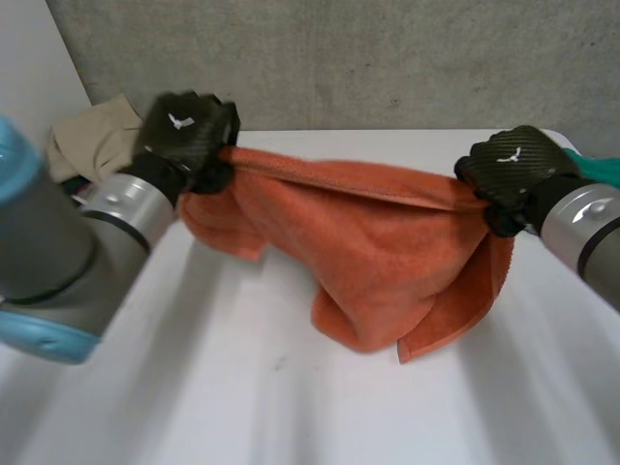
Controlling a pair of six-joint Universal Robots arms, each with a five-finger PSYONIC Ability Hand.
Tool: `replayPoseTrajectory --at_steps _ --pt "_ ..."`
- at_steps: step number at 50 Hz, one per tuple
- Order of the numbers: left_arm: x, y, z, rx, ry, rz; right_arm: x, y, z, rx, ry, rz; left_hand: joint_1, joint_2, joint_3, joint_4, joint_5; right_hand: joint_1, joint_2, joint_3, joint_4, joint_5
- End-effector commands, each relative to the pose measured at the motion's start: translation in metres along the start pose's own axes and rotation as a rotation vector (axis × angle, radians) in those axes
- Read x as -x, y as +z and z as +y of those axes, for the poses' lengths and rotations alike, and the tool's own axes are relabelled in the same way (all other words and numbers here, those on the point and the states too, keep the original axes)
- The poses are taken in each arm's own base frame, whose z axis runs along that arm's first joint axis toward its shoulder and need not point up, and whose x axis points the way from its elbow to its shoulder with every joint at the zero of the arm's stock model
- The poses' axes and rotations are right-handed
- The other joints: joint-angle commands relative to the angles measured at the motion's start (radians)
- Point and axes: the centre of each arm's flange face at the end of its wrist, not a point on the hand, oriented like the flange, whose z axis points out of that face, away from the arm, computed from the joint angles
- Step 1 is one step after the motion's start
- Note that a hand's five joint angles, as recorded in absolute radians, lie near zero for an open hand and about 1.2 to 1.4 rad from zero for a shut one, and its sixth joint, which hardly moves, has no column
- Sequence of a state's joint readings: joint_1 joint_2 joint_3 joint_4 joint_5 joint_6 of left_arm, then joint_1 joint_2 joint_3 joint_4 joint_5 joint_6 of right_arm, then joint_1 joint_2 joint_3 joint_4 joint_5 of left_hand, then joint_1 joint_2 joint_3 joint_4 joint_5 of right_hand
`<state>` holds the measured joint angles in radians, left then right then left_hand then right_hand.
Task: Fold the laundry.
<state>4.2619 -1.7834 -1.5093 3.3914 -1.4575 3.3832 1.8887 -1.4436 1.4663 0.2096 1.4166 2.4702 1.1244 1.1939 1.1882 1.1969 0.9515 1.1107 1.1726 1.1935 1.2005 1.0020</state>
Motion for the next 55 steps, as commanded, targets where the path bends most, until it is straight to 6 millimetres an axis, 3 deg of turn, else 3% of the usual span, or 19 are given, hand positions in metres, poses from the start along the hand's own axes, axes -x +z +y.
replayPoseTrajectory --at_steps 1,6,9,11,12,15,16,17,21,24,26,28,32,33,39,45,47,51,55 --pt "0.018 -0.012 0.010 0.178 -0.020 0.045 -0.005 0.004 0.006 0.130 -0.138 -0.042 0.272 0.202 0.208 0.199 0.270 0.286 0.224 0.203 0.196 0.220" --pt "0.033 0.017 0.060 0.325 -0.010 0.043 0.006 0.037 0.029 0.202 -0.122 -0.081 0.272 0.202 0.208 0.199 0.270 0.286 0.224 0.203 0.196 0.220" --pt "0.042 0.046 0.073 0.311 0.034 0.033 0.006 0.067 0.039 0.203 -0.112 -0.053 0.272 0.202 0.208 0.199 0.270 0.286 0.224 0.203 0.196 0.220" --pt "0.045 0.062 0.072 0.271 0.057 0.028 -0.001 0.086 0.039 0.181 -0.106 0.001 0.272 0.202 0.208 0.199 0.270 0.286 0.224 0.203 0.196 0.220" --pt "0.046 0.071 0.067 0.239 0.072 0.025 -0.012 0.103 0.033 0.139 -0.097 0.088 0.272 0.202 0.208 0.199 0.270 0.286 0.224 0.203 0.196 0.220" --pt "0.061 0.105 0.032 0.044 0.113 -0.030 -0.035 0.121 0.008 0.027 -0.076 0.250 0.272 0.202 0.208 0.199 0.270 0.286 0.224 0.203 0.196 0.220" --pt "0.066 0.111 0.017 -0.027 0.128 -0.053 -0.053 0.126 -0.017 -0.076 -0.058 0.358 0.272 0.202 0.208 0.199 0.270 0.286 0.224 0.203 0.196 0.220" --pt "0.072 0.122 -0.013 -0.178 0.155 -0.098 -0.064 0.127 -0.029 -0.132 -0.046 0.415 0.272 0.202 0.208 0.199 0.270 0.286 0.224 0.203 0.196 0.220" --pt "0.087 0.134 -0.062 -0.500 0.168 -0.234 -0.101 0.120 -0.081 -0.409 0.002 0.610 0.272 0.202 0.208 0.199 0.270 0.286 0.224 0.203 0.196 0.220" --pt "0.097 0.130 -0.090 -0.660 0.162 -0.321 -0.119 0.104 -0.109 -0.561 0.027 0.702 0.272 0.202 0.208 0.199 0.270 0.286 0.224 0.203 0.196 0.220" --pt "0.104 0.123 -0.099 -0.692 0.155 -0.372 -0.121 0.098 -0.114 -0.582 0.022 0.707 0.272 0.202 0.208 0.199 0.270 0.286 0.224 0.203 0.196 0.220" --pt "0.107 0.119 -0.099 -0.679 0.151 -0.381 -0.114 0.098 -0.109 -0.553 0.016 0.664 0.272 0.202 0.208 0.199 0.270 0.286 0.224 0.203 0.196 0.220" --pt "0.096 0.117 -0.071 -0.571 0.131 -0.346 -0.092 0.106 -0.084 -0.436 0.016 0.549 0.272 0.202 0.208 0.199 0.270 0.286 0.224 0.203 0.196 0.220" --pt "0.092 0.114 -0.055 -0.515 0.125 -0.333 -0.087 0.107 -0.079 -0.410 0.019 0.525 0.272 0.202 0.208 0.199 0.270 0.286 0.224 0.203 0.196 0.220" --pt "0.076 0.096 -0.003 -0.331 0.102 -0.286 -0.040 0.110 -0.031 -0.194 0.037 0.337 0.272 0.202 0.208 0.199 0.270 0.286 0.224 0.203 0.196 0.220" --pt "0.046 0.061 0.062 -0.118 0.080 -0.170 0.003 0.113 0.014 -0.047 0.063 0.207 0.272 0.202 0.208 0.199 0.270 0.286 0.224 0.203 0.196 0.220" --pt "0.039 0.049 0.073 -0.073 0.074 -0.143 0.024 0.118 0.041 0.032 0.083 0.152 0.272 0.202 0.208 0.199 0.270 0.286 0.224 0.203 0.196 0.220" --pt "0.025 0.018 0.095 0.026 0.059 -0.090 0.049 0.116 0.072 0.141 0.116 0.075 0.272 0.202 0.208 0.199 0.270 0.286 0.224 0.203 0.196 0.220" --pt "0.021 -0.004 0.095 0.053 0.053 -0.073 0.059 0.104 0.085 0.228 0.148 0.013 0.272 0.202 0.208 0.199 0.270 0.286 0.224 0.203 0.196 0.220"
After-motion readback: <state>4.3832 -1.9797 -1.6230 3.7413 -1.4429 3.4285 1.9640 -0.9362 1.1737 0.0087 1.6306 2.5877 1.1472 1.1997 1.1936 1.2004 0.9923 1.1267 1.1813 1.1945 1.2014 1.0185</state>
